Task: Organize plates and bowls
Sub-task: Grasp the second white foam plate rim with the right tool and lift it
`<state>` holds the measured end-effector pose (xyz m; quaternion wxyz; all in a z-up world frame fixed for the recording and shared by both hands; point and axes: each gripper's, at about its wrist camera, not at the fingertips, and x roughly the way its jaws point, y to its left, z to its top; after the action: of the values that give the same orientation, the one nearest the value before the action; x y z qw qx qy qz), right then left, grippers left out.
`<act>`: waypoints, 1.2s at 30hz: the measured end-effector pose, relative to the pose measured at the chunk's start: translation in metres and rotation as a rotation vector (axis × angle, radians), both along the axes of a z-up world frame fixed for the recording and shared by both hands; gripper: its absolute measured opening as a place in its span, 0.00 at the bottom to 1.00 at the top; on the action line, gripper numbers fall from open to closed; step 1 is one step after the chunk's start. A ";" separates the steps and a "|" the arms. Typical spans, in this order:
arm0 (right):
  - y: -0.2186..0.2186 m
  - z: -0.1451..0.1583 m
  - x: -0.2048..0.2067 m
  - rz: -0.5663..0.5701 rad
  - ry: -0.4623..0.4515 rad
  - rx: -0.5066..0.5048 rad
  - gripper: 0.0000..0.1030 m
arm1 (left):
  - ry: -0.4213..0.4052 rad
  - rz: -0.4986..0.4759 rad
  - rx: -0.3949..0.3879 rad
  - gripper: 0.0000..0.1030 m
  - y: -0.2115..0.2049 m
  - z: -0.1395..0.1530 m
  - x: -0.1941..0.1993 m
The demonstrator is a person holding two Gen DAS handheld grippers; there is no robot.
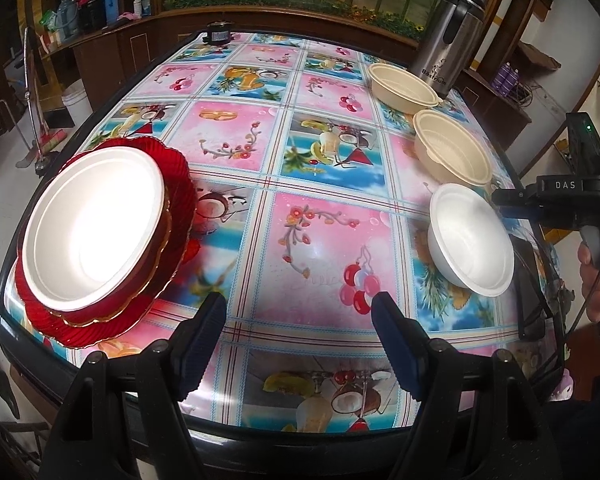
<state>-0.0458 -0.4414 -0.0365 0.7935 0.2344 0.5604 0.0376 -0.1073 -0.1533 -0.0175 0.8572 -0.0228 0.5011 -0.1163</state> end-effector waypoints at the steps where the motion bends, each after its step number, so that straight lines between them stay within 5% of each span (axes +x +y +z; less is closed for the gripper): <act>1: -0.002 0.000 -0.001 -0.005 0.000 0.000 0.38 | 0.002 -0.004 -0.002 0.72 -0.002 0.000 0.001; 11: -0.023 0.001 -0.010 -0.033 -0.018 0.003 0.38 | 0.021 -0.048 -0.031 0.72 -0.017 -0.002 0.010; 22: -0.032 -0.008 -0.018 -0.037 -0.020 0.040 0.38 | 0.116 -0.171 -0.160 0.71 -0.052 -0.010 0.031; 30: -0.020 -0.013 -0.008 0.025 -0.033 -0.005 0.38 | 0.192 -0.233 -0.190 0.55 -0.079 -0.023 0.046; 35: -0.009 -0.019 -0.006 0.061 -0.019 -0.019 0.37 | 0.211 -0.254 -0.195 0.55 -0.088 -0.030 0.049; 36: -0.004 -0.021 -0.006 0.071 -0.015 -0.020 0.30 | 0.219 -0.254 -0.200 0.53 -0.089 -0.032 0.050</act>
<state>-0.0514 -0.4450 -0.0576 0.7981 0.2064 0.5627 0.0619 -0.0575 -0.2424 -0.0496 0.7696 -0.0570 0.5761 -0.2695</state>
